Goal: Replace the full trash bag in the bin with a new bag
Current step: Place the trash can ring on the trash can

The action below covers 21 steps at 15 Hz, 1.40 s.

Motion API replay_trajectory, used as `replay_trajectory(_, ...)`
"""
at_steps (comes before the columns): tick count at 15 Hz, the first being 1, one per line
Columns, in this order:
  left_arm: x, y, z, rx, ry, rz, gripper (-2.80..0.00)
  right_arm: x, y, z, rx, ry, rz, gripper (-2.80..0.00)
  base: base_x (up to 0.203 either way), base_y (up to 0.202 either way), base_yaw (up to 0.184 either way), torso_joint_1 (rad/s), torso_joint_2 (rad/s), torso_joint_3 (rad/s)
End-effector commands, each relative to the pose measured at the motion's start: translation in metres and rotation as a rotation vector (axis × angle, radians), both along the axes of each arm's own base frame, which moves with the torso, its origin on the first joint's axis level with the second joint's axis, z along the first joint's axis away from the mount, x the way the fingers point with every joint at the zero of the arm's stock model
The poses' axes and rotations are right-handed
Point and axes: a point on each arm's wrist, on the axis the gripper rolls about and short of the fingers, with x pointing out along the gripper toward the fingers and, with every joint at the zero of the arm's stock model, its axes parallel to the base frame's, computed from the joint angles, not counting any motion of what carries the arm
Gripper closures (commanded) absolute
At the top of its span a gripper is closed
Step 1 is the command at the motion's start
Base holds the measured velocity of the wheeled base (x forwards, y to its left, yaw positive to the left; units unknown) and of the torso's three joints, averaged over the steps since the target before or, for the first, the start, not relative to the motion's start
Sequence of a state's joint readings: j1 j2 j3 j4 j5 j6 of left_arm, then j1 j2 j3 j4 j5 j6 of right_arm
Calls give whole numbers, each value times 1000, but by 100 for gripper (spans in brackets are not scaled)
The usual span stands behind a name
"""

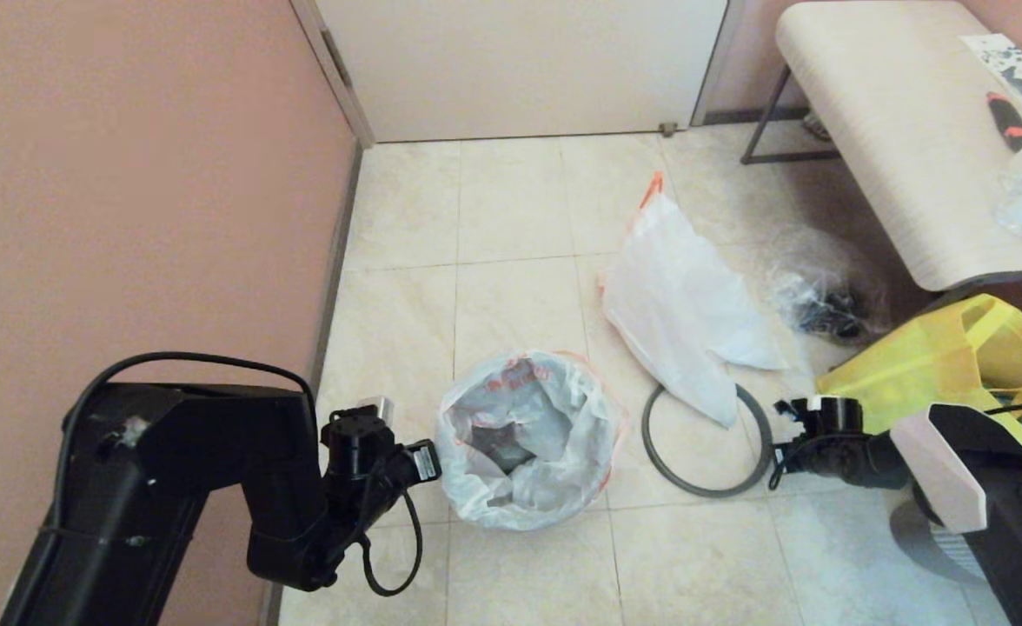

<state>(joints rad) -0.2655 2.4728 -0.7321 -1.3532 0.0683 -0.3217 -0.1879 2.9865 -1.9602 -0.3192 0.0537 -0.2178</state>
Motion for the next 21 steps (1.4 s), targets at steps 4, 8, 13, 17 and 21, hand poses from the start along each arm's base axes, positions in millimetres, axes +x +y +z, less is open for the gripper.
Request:
replay_trajectory(4,0,0,0,-3,-5,2,0,4,-2,16,31,-53,-36,-280,0,0,0,0,0,0)
replay_trajectory(8,0,0,0,-3,-5,2,0,4,11,4,13,-31,1,-280,0,0,0,0,0,0)
replay_trajectory(13,0,0,0,-3,-5,2,0,0,8,-15,-19,-6,13,-280,0,0,0,0,0,0)
replay_trajectory(17,0,-1,0,-3,-5,-1,0,-5,9,-30,-52,39,41,0,0,0,0,0,0,0)
replay_trajectory(21,0,-2,0,-3,-5,-3,0,-8,8,-28,-67,68,55,0,0,0,0,0,0,0)
